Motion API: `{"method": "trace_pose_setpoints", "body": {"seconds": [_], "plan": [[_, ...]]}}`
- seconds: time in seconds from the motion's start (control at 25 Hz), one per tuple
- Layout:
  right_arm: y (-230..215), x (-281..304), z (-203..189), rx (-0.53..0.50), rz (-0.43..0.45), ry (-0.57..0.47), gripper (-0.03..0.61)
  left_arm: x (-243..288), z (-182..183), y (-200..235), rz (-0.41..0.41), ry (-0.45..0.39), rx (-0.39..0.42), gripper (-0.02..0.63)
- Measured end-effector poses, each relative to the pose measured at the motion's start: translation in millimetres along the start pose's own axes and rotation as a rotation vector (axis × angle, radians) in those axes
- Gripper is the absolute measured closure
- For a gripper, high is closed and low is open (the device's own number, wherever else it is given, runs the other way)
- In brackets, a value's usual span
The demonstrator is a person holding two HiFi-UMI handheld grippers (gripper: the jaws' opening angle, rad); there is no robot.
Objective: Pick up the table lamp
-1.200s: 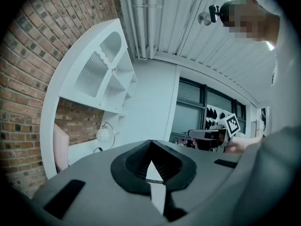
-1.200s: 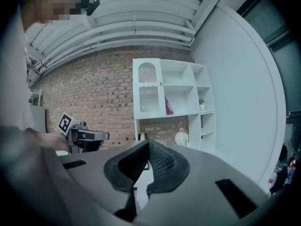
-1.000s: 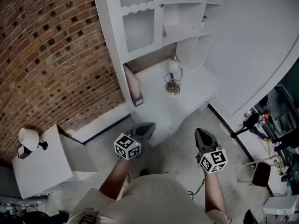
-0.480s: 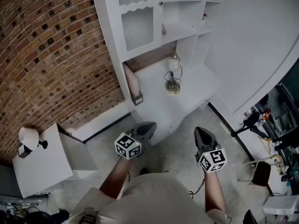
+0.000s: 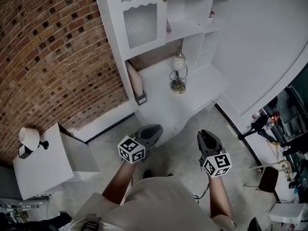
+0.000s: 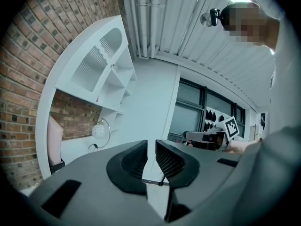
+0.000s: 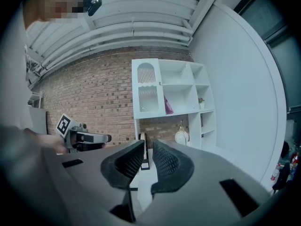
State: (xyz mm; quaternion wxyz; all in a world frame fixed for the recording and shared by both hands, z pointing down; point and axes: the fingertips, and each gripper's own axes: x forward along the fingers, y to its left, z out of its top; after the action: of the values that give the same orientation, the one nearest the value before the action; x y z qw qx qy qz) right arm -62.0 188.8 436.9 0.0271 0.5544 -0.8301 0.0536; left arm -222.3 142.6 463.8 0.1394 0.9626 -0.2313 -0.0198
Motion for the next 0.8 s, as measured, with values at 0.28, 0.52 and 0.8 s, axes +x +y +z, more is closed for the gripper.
{"method": "trace_pose_setpoints", "body": {"seconds": [0.28, 0.52, 0.8], "plan": [[-14, -7, -6, 0.014, 0.013, 0.0, 0.463, 7, -9, -3, 0.026, 0.004, -0.015, 0.495], [-30, -15, -13, 0.028, 0.023, 0.016, 0.462, 24, -16, -13, 0.027, 0.014, -0.016, 0.466], [-52, -20, -24, 0.033, 0.05, 0.034, 0.46, 44, -27, -24, 0.047, 0.012, -0.03, 0.466]]}}
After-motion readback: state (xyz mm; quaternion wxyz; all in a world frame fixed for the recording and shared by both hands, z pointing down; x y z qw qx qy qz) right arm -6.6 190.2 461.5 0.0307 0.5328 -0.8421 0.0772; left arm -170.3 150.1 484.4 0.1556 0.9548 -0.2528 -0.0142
